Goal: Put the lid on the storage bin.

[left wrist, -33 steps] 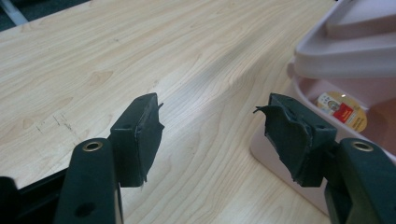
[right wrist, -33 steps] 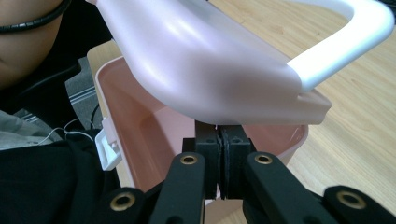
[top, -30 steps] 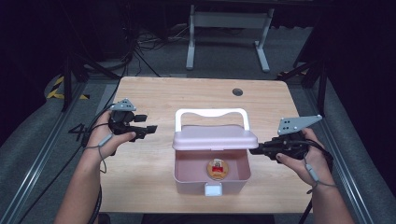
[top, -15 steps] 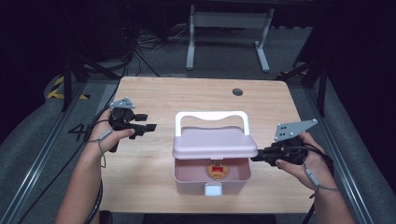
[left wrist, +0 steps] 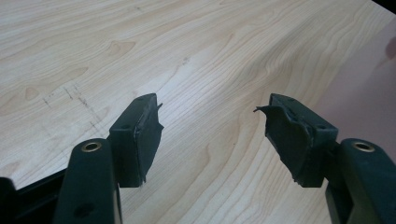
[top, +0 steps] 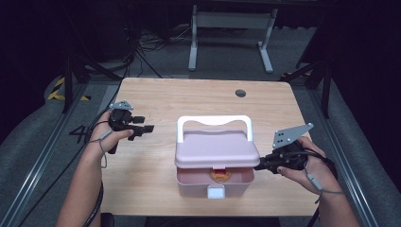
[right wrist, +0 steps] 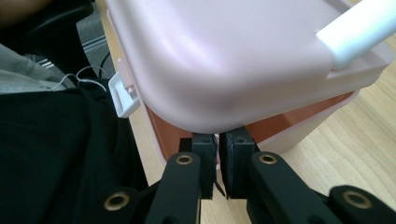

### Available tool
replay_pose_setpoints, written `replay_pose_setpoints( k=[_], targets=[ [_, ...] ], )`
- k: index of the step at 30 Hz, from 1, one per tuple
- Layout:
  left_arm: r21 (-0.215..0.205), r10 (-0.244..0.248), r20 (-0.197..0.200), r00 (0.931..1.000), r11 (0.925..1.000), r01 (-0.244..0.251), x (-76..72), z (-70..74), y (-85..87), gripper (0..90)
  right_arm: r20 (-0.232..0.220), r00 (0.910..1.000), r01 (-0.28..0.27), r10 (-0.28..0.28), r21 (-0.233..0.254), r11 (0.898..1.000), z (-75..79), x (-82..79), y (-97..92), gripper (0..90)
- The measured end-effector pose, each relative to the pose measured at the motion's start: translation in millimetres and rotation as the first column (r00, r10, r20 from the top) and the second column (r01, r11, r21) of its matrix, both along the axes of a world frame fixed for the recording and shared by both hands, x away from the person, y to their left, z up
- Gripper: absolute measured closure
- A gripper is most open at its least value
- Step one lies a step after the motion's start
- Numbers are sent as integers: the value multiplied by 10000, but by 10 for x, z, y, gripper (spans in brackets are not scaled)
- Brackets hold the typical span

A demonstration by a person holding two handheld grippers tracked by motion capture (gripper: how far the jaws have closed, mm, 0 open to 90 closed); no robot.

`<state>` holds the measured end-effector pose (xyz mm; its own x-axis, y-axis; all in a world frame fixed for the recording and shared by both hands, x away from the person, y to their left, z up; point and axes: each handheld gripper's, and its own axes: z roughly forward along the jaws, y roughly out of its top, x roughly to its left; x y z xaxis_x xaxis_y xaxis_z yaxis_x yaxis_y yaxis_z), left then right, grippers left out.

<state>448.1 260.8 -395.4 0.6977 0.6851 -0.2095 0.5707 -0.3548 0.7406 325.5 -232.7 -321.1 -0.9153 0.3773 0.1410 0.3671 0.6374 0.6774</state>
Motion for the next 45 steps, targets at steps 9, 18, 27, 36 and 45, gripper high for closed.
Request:
replay_pose_setpoints(
  k=[9,18,27,36,45],
  targets=[
    [88,121,-318,9994,9999,-118,27,-72,25,353,-217,9994,-270,259,-500,9984,-35,-12,41,864],
    [115,116,-419,9991,9999,-111,31,-90,31,353,-466,9981,-434,399,-783,9960,-65,-13,63,865],
    [252,50,-407,9992,9997,-40,36,-101,23,351,-635,9963,-654,587,-1089,9919,-94,-15,83,864],
    [279,10,-551,9985,9996,5,36,-115,9,348,-813,9942,-808,707,-1276,9885,-117,-18,101,858],
    [355,-34,-511,9987,9994,52,37,-120,4,343,-909,9929,-880,764,-1323,9873,-118,-25,97,849]
  ],
)
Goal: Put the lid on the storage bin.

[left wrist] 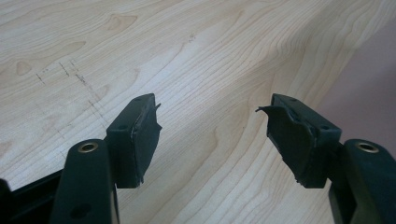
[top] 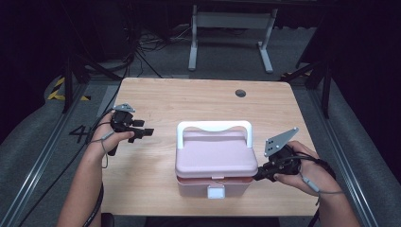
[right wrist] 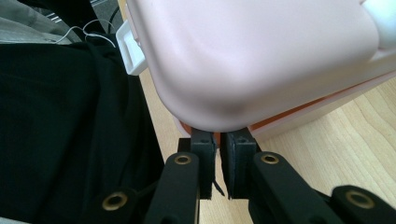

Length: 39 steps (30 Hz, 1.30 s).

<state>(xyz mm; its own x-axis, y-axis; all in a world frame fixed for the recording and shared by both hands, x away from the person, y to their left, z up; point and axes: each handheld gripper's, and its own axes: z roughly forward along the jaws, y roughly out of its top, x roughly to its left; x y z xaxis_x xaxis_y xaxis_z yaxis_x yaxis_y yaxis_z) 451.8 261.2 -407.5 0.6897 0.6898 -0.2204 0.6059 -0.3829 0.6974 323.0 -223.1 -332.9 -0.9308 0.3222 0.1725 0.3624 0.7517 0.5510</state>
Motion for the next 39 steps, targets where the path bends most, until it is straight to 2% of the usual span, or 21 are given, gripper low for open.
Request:
replay_pose_setpoints(
  k=[6,9,12,15,17,23,25,28,31,34,39],
  targets=[
    [10,46,-12,10000,10000,-46,-11,0,11,342,-126,9999,-53,52,-86,9999,11,-13,-15,799],
    [-13,91,-34,10000,10000,-92,-24,0,22,341,-286,9996,-97,89,-289,9995,1,-21,-34,695],
    [-22,147,-59,9999,9999,-147,-38,0,37,341,-243,9996,-179,163,-667,9976,-23,-24,-51,647],
    [-2,171,-29,9998,9999,-171,-48,-1,53,340,-266,9995,-169,157,-474,9987,-22,-20,-74,592],
    [36,152,-41,9999,9999,-151,-54,-1,59,340,-267,9994,-215,202,-478,9986,-17,-27,-77,591],
    [26,267,42,9996,9996,-267,-116,22,104,339,163,9997,-174,174,25,9998,61,-10,-114,562],
    [-80,363,25,9993,9993,-363,-150,29,122,337,371,9993,-62,48,373,9993,97,12,-132,533],
    [-26,480,107,9988,9988,-480,-196,35,166,337,779,9966,190,-264,943,9954,150,71,-159,505],
    [-38,640,108,9979,9979,-639,-251,31,219,336,1208,9901,547,-715,1370,9891,179,168,-189,494],
    [-16,809,80,9967,9967,-809,-303,21,276,336,1480,9799,1079,-1334,1690,9797,193,279,-235,494],
    [19,1098,70,9939,9940,-1098,-374,0,368,336,1512,9663,1753,-2085,2066,9626,171,456,-308,463]
  ],
)
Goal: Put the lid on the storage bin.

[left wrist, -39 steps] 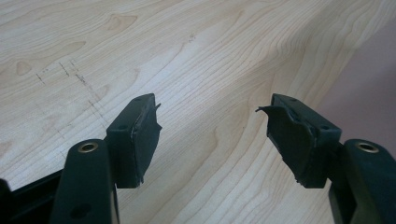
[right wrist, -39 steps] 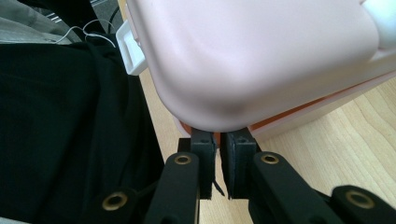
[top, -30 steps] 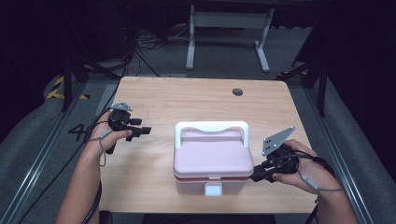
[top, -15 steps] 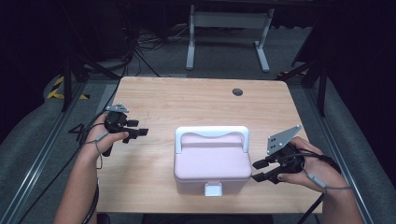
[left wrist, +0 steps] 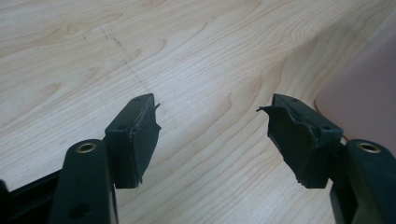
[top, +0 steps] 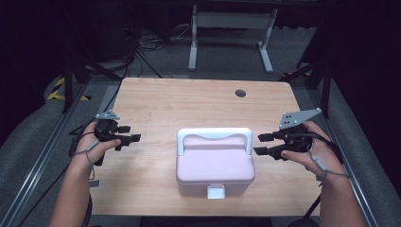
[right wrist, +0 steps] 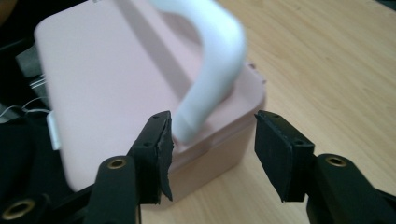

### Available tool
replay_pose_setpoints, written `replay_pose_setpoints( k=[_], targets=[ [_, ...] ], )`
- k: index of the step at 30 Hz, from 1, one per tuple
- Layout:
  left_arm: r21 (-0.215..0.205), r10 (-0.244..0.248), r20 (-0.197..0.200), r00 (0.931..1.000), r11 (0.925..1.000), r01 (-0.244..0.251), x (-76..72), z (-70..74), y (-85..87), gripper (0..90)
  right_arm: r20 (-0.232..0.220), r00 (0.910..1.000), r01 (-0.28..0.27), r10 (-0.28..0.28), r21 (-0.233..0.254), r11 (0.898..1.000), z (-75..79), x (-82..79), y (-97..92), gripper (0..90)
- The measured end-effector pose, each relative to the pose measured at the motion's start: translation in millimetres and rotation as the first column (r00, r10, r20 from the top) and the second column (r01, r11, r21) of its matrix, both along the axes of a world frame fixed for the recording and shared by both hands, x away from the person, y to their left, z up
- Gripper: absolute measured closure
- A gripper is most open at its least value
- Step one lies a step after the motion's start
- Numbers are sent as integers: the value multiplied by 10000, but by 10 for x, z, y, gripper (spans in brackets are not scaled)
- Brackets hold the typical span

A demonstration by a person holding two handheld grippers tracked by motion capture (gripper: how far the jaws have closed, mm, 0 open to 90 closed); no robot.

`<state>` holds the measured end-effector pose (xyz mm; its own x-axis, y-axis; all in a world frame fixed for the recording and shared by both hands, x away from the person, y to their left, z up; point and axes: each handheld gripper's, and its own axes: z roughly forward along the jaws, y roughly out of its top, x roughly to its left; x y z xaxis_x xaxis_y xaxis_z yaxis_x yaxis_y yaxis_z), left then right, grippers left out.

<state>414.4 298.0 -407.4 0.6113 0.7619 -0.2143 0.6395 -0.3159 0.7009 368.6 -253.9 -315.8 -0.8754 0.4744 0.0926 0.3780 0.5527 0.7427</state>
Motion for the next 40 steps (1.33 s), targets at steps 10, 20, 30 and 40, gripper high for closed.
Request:
replay_pose_setpoints(
  k=[10,20,30,40],
  targets=[
    [57,326,-62,9994,9995,-325,-34,-44,69,336,-139,9931,1169,-1168,88,9931,-160,284,-141,425],
    [169,348,-117,9993,9993,-346,27,-114,35,336,-450,9678,2481,-2477,31,9687,-487,579,-345,393],
    [225,97,-219,9997,9997,-92,85,-169,-100,332,-909,9201,3739,-3810,-867,9234,-932,830,-498,388],
    [-68,-2,-334,9994,10000,0,129,-189,-192,352,-923,8937,4310,-4392,-958,8972,-1253,942,-585,395]
  ],
)
